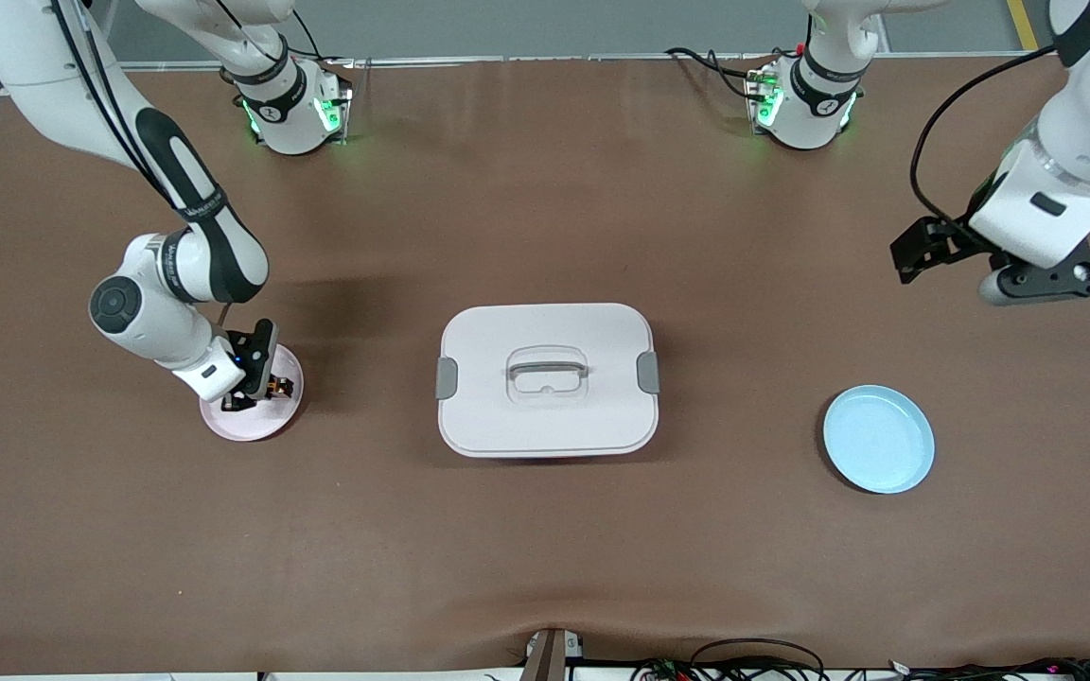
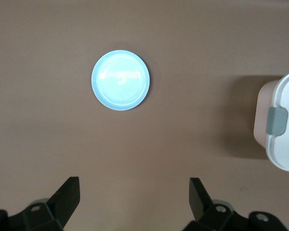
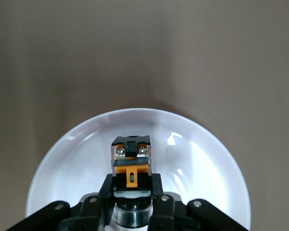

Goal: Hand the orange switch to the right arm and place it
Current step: 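Carry the switch to the pink plate while the left gripper withdraws, then lower the switch onto the pink plate and open the right gripper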

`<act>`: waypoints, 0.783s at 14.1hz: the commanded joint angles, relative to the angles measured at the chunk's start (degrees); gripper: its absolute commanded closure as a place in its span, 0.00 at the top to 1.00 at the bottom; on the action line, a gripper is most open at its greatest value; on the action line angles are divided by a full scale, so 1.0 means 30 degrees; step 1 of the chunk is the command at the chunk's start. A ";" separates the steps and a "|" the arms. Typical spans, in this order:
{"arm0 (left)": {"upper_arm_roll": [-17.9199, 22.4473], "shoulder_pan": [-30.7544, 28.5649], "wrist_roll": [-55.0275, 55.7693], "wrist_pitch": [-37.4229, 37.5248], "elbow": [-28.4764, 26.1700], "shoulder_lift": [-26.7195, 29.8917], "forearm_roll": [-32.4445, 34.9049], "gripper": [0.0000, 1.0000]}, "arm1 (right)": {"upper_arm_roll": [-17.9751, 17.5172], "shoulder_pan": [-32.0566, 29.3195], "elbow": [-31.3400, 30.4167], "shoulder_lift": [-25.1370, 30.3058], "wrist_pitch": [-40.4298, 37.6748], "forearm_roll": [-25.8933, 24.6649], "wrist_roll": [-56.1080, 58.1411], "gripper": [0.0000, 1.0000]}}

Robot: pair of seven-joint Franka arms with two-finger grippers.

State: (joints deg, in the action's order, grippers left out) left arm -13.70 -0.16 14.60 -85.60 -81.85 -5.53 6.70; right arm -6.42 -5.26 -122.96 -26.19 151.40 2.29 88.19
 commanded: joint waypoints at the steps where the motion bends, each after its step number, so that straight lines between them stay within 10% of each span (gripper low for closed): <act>1: 0.1808 0.1425 -0.0881 -0.1052 -0.2765 0.2160 -0.0447 1.00 | -0.0352 -0.0472 0.0351 -0.0617 0.0129 0.0468 0.0546 0.00; 3: 0.2573 0.2015 -0.0882 -0.2168 -0.4263 0.3158 -0.0447 1.00 | -0.0352 -0.0501 0.0380 -0.0588 0.0041 0.1137 0.0311 0.00; 4: 0.2546 0.1987 -0.0882 -0.2142 -0.4268 0.3220 -0.0447 1.00 | -0.0352 -0.0472 0.0410 -0.0559 -0.0105 0.1461 0.0311 0.99; 11: 0.2458 0.1928 -0.0882 -0.2463 -0.4093 0.2724 -0.1205 1.00 | -0.0381 -0.0355 0.2250 0.0756 -0.5364 0.1669 -0.0828 1.00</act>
State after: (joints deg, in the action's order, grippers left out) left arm -7.11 5.07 12.89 -91.77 -93.23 2.27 5.19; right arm -6.54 -5.38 -119.08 -26.63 142.82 6.62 87.44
